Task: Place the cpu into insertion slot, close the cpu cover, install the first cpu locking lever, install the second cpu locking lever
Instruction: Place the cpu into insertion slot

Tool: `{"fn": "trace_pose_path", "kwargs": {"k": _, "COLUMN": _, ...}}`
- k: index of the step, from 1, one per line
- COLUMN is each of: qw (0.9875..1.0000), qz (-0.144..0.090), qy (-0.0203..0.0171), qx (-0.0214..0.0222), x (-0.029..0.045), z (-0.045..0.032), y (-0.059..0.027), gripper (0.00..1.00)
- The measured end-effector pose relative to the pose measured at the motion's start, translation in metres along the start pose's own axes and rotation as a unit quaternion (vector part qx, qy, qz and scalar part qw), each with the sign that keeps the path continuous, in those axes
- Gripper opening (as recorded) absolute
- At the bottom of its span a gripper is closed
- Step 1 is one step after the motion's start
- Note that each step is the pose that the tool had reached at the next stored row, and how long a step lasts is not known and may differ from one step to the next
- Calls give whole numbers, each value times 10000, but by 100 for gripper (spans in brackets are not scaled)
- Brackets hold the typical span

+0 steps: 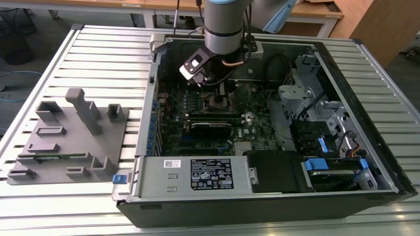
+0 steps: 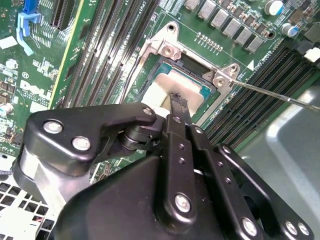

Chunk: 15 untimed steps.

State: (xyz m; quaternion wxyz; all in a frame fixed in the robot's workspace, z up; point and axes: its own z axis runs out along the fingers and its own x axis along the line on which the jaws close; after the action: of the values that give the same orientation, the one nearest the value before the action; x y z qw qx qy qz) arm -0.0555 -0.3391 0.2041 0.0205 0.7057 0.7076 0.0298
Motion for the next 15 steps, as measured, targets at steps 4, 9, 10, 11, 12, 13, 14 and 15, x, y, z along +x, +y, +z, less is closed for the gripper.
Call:
{"fn": "trace_pose_path", "kwargs": {"k": 4, "qw": 10000, "qz": 0, "qy": 1, "qx": 6, "x": 1, "z": 2, "y": 0, "gripper": 11}}
{"fn": "trace_pose_path", "kwargs": {"k": 9, "qw": 10000, "qz": 2, "qy": 1, "qx": 6, "x": 0, "z": 36, "y": -2, "gripper": 11}}
{"fn": "trace_pose_path", "kwargs": {"k": 10, "qw": 10000, "qz": 2, "qy": 0, "qx": 7, "x": 0, "z": 40, "y": -2, "gripper": 11}}
{"fn": "trace_pose_path", "kwargs": {"k": 11, "qw": 10000, "qz": 2, "qy": -1, "qx": 8, "x": -1, "z": 42, "y": -3, "gripper": 11}}
{"fn": "trace_pose_path", "kwargs": {"k": 12, "qw": 10000, "qz": 2, "qy": -2, "qx": 8, "x": -1, "z": 44, "y": -3, "gripper": 11}}
{"fn": "trace_pose_path", "kwargs": {"k": 13, "qw": 10000, "qz": 2, "qy": -2, "qx": 8, "x": -1, "z": 45, "y": -3, "gripper": 11}}
{"fn": "trace_pose_path", "kwargs": {"k": 14, "qw": 10000, "qz": 2, "qy": -2, "qx": 8, "x": -1, "z": 46, "y": -3, "gripper": 11}}
{"fn": "trace_pose_path", "kwargs": {"k": 15, "qw": 10000, "qz": 2, "qy": -1, "qx": 8, "x": 0, "z": 47, "y": -3, "gripper": 11}}
